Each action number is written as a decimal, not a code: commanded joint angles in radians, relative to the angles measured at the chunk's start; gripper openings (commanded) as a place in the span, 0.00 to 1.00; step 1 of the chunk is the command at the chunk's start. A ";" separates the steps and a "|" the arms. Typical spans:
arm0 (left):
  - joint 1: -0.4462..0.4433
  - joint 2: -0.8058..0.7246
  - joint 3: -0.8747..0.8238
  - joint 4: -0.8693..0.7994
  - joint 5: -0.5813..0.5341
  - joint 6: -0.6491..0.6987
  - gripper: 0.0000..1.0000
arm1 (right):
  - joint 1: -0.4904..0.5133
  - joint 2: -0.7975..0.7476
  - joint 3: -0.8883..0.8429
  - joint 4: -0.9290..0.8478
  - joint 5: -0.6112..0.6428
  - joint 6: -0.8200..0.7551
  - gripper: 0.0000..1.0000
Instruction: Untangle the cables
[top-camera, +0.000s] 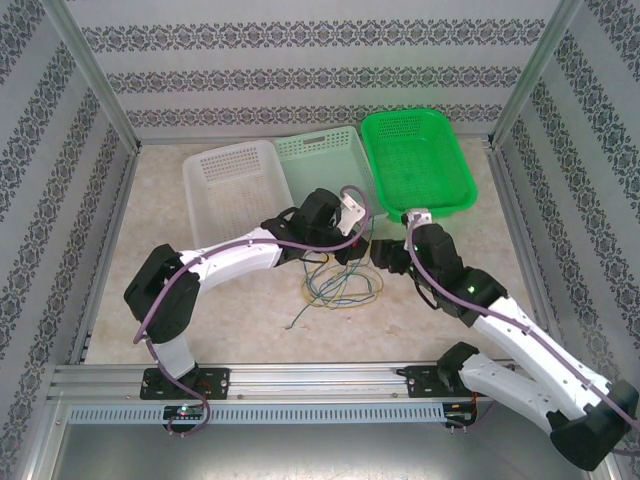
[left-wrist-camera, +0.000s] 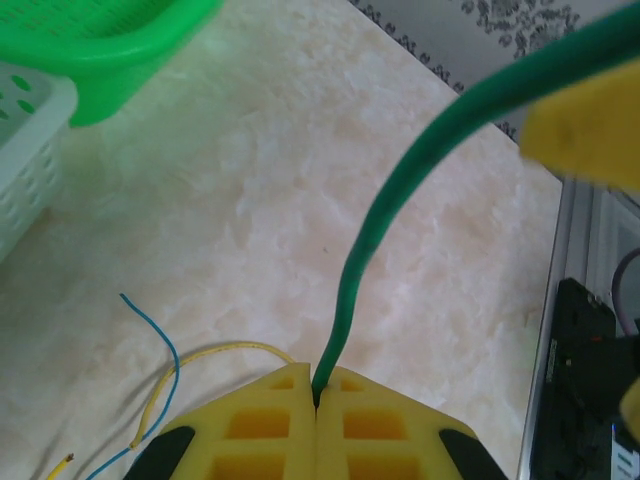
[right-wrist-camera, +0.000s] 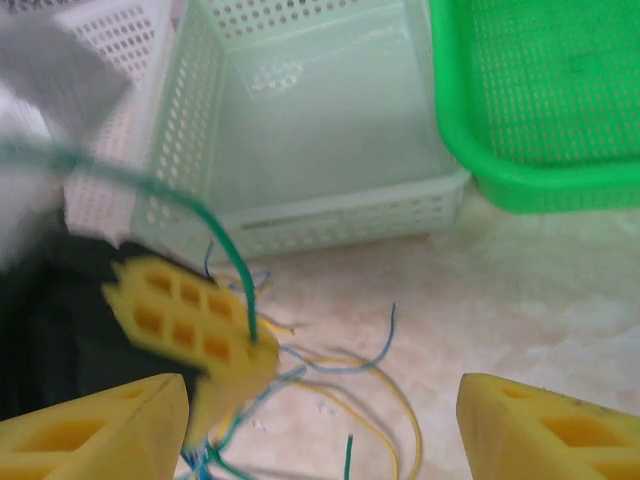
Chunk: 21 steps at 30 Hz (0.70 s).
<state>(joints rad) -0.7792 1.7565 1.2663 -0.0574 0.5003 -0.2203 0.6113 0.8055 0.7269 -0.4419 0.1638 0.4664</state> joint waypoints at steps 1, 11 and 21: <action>0.022 -0.038 0.009 0.097 -0.001 -0.080 0.00 | 0.005 -0.059 -0.087 0.005 -0.054 0.010 0.71; 0.043 -0.041 -0.001 0.154 0.057 -0.160 0.00 | 0.012 -0.055 -0.296 0.258 -0.093 0.046 0.68; 0.046 -0.062 0.018 0.126 0.097 -0.177 0.00 | 0.046 0.135 -0.290 0.423 -0.211 -0.045 0.68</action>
<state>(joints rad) -0.7437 1.7397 1.2663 0.0380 0.5697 -0.3763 0.6407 0.9291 0.4374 -0.1158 -0.0040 0.4576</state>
